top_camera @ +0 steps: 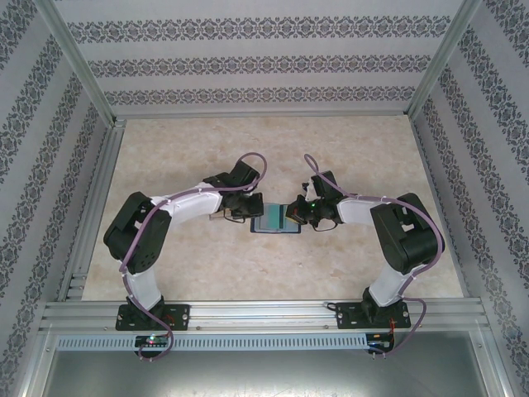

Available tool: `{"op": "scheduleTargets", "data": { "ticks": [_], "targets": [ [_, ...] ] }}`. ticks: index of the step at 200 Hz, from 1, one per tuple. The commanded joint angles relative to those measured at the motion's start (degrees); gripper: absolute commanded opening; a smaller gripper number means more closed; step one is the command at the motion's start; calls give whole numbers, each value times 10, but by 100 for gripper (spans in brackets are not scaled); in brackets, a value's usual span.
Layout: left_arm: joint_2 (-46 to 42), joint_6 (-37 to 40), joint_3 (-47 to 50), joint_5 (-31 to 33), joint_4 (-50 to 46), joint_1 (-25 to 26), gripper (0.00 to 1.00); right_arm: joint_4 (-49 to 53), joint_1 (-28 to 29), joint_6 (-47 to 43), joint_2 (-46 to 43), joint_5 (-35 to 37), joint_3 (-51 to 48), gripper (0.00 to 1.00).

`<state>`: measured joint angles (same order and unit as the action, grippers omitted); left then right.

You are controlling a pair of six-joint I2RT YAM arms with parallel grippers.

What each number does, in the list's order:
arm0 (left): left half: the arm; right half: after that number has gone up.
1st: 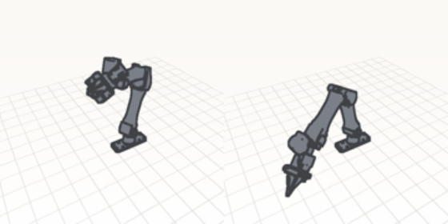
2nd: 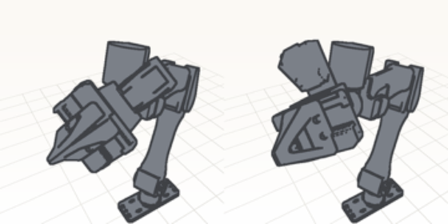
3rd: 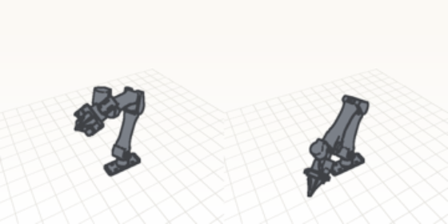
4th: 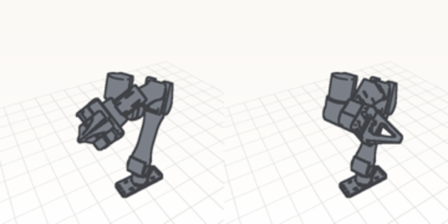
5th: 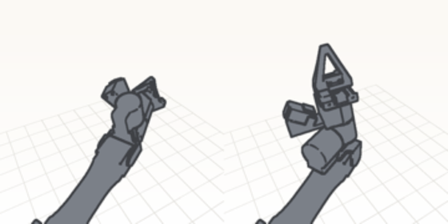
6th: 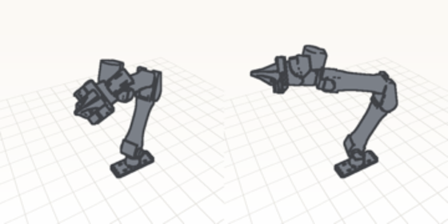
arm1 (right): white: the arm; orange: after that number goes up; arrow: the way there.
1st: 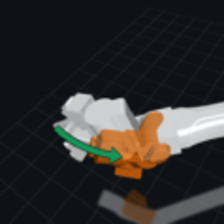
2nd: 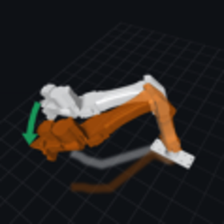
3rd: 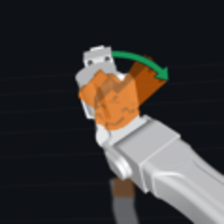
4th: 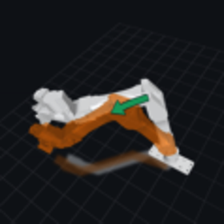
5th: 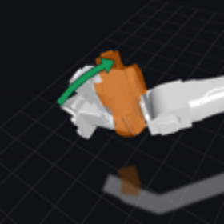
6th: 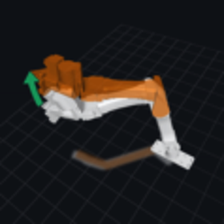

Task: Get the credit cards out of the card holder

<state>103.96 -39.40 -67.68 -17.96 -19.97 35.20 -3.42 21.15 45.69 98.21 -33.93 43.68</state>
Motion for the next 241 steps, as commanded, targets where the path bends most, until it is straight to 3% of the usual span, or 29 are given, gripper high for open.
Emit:
{"op": "scheduleTargets", "data": {
  "ticks": [1, 40, 104, 126, 147, 241],
  "targets": [
    [27, 7, -29, -17, -1, 18, 9, 8, 3, -15, -1, 4, -8, 8],
    [72, 0, -36, -20, -7, 20, 8, 5, 9, -16, 2, 9, -8, 19],
    [88, -5, -27, -21, -17, 20, 7, -4, 22, -14, 22, 6, 2, 20],
    [85, -4, -26, -20, -19, 20, 7, -4, 21, -13, 22, 6, 5, 14],
    [81, -2, -26, -15, -23, 20, 7, -3, 13, -15, 16, 7, -2, 0],
    [66, 3, -11, -2, -28, 12, 6, 4, -47, -37, -50, -3, -69, 0]
  ]
}}
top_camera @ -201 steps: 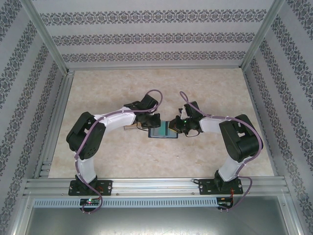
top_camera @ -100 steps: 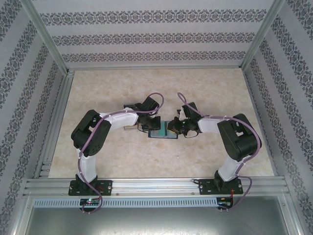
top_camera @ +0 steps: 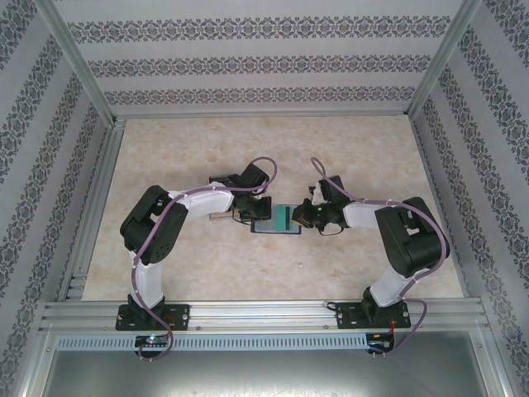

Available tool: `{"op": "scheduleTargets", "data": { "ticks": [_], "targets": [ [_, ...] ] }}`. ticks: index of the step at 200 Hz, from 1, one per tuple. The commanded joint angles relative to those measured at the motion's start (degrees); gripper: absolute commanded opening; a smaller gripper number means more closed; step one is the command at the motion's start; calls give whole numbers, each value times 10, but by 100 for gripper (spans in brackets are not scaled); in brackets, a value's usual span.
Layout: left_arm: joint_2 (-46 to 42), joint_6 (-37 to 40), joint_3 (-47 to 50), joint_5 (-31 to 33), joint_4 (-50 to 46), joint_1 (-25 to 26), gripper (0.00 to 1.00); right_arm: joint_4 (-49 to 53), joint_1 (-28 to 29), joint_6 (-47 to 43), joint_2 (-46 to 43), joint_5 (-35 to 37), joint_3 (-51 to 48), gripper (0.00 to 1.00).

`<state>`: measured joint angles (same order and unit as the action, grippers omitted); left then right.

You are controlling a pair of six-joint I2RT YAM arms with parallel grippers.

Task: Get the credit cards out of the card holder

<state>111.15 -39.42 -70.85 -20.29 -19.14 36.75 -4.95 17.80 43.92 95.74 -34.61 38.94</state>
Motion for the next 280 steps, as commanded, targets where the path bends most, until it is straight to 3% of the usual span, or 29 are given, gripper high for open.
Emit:
{"op": "scheduleTargets", "data": {
  "ticks": [1, 89, 149, 154, 165, 183, 212, 280],
  "targets": [
    [-6, 4, 21, 21, -36, -4, 6, 20, -14, -19, -27, 4, -22, 0],
    [-54, 2, 1, 16, -44, -4, 7, 134, -50, -64, -189, 18, -21, 0],
    [-138, -9, -18, 31, -59, -16, 19, 190, -43, -85, -234, 13, 32, 0],
    [-145, -11, -17, 30, -58, -18, 21, 188, -42, -84, -235, 10, 35, 0],
    [-161, -17, -12, 30, -55, -22, 39, 187, -33, -86, -238, 8, 44, 0],
    [-195, -27, 2, 39, -52, -34, 58, 198, -9, -109, -240, 21, 71, 0],
    [-266, -37, 17, 96, -80, -57, 99, 247, 40, -181, -206, 46, 152, 0],
    [-467, -43, 74, 194, -153, -155, 99, 332, 143, -370, -75, 123, 351, 0]
  ]
}}
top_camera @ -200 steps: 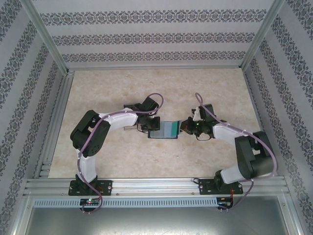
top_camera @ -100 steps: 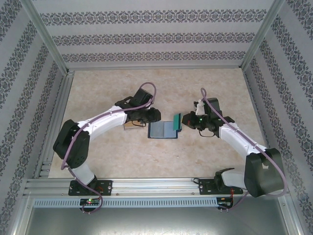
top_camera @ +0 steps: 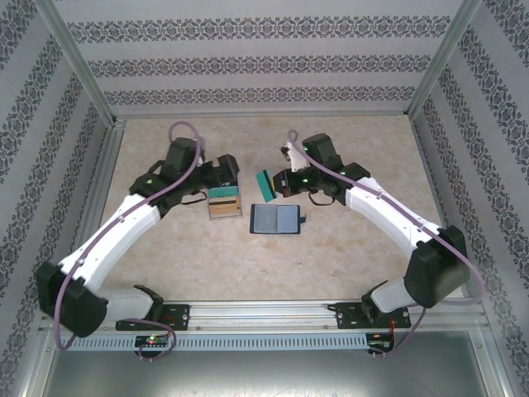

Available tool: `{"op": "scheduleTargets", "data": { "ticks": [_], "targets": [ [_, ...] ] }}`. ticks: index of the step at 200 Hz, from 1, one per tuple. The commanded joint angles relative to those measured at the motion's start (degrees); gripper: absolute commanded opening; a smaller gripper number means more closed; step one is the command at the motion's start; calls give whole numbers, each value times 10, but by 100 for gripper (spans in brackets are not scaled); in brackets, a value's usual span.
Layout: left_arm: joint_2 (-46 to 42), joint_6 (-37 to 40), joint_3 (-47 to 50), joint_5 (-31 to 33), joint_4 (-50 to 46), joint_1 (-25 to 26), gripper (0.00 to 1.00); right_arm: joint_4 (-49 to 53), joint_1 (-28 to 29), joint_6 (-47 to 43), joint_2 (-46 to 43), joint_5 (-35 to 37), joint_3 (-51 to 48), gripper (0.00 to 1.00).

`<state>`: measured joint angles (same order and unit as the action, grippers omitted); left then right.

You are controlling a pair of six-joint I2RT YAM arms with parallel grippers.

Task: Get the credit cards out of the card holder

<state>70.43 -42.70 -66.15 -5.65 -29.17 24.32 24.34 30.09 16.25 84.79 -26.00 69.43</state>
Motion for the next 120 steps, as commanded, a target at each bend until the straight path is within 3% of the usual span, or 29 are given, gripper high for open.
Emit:
{"op": "scheduleTargets", "data": {
  "ticks": [1, 58, 120],
  "targets": [
    [-63, -10, 27, 48, -54, -32, 99, 39, 21, -96, 36, 38, 48, 0],
    [-174, -9, 67, 90, -110, -65, 99, 63, 65, -206, 131, 75, 165, 0],
    [-211, -14, 81, 112, -139, -70, 99, 60, 120, -355, 197, 143, 231, 0]
  ]
}}
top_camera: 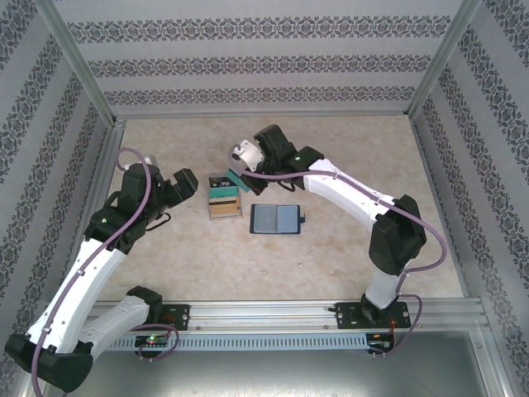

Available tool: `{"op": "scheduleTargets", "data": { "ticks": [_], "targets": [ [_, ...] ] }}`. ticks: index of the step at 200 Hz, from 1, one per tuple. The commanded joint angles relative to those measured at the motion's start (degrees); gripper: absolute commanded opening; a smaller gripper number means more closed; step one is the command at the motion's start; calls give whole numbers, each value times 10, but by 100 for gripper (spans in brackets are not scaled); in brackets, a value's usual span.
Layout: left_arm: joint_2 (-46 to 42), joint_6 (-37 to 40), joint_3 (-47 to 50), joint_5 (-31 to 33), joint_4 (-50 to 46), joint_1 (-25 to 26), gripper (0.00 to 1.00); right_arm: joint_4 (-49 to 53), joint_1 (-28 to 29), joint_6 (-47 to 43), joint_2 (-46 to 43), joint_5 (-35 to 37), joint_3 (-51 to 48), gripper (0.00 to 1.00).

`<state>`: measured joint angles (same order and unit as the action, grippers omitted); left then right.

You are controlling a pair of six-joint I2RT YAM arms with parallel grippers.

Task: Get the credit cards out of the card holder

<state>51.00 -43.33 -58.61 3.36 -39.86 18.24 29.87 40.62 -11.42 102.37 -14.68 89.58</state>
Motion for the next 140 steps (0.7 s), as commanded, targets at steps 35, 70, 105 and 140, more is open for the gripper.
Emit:
{"op": "scheduleTargets", "data": {
  "ticks": [35, 70, 105, 140],
  "targets": [
    [-33, -8, 12, 35, -40, -10, 99, 1, 44, -158, 55, 74, 56, 0],
    [-44, -11, 13, 41, -46, -11, 99, -2, 64, -214, 89, 108, 83, 0],
    [-52, -12, 15, 44, -54, -11, 99, -14, 80, -271, 114, 137, 91, 0],
    [-55, -11, 14, 49, -62, -12, 99, -18, 84, -293, 133, 144, 92, 0]
  ]
}}
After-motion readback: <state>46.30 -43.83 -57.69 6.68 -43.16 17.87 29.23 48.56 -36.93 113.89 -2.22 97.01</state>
